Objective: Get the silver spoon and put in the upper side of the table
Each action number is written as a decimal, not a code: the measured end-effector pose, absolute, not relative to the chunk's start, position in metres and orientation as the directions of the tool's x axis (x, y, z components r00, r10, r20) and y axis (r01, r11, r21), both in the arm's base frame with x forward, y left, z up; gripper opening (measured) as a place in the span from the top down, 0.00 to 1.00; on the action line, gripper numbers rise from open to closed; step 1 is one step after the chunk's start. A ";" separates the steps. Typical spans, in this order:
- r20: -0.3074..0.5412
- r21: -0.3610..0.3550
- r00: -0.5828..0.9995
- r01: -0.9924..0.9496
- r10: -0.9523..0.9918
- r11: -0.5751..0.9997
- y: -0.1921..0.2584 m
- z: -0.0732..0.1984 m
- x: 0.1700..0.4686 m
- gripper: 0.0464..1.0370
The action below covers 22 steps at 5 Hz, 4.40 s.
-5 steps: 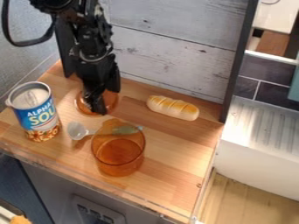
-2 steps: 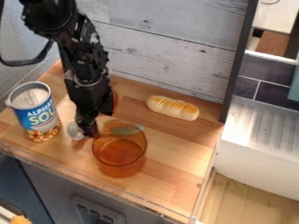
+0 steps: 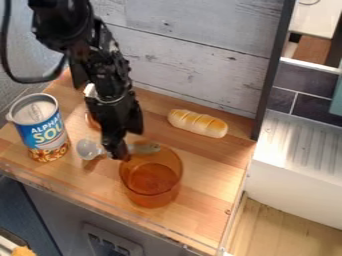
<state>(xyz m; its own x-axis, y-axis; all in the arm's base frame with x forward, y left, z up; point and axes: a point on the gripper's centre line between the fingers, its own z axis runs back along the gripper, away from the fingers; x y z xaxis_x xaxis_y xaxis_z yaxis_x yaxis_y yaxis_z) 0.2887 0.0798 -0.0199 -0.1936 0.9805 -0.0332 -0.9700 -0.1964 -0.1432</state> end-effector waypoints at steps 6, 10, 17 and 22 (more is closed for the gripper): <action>-0.061 -0.192 -0.309 -0.930 0.949 -0.315 0.067 -0.034 0.313 0.74; -0.141 -0.192 -0.309 -0.924 0.941 -0.332 0.084 0.029 0.299 0.74; -0.609 -0.165 0.105 -0.986 0.786 0.004 -0.119 0.065 0.340 0.74; -0.579 -0.194 0.175 -0.978 0.796 0.074 -0.127 0.019 0.374 0.74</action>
<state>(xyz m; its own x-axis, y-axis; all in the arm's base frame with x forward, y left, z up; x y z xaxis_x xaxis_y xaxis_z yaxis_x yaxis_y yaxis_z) 0.3739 -0.1270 0.0188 0.1750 0.7961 -0.5794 -0.9782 0.0739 -0.1939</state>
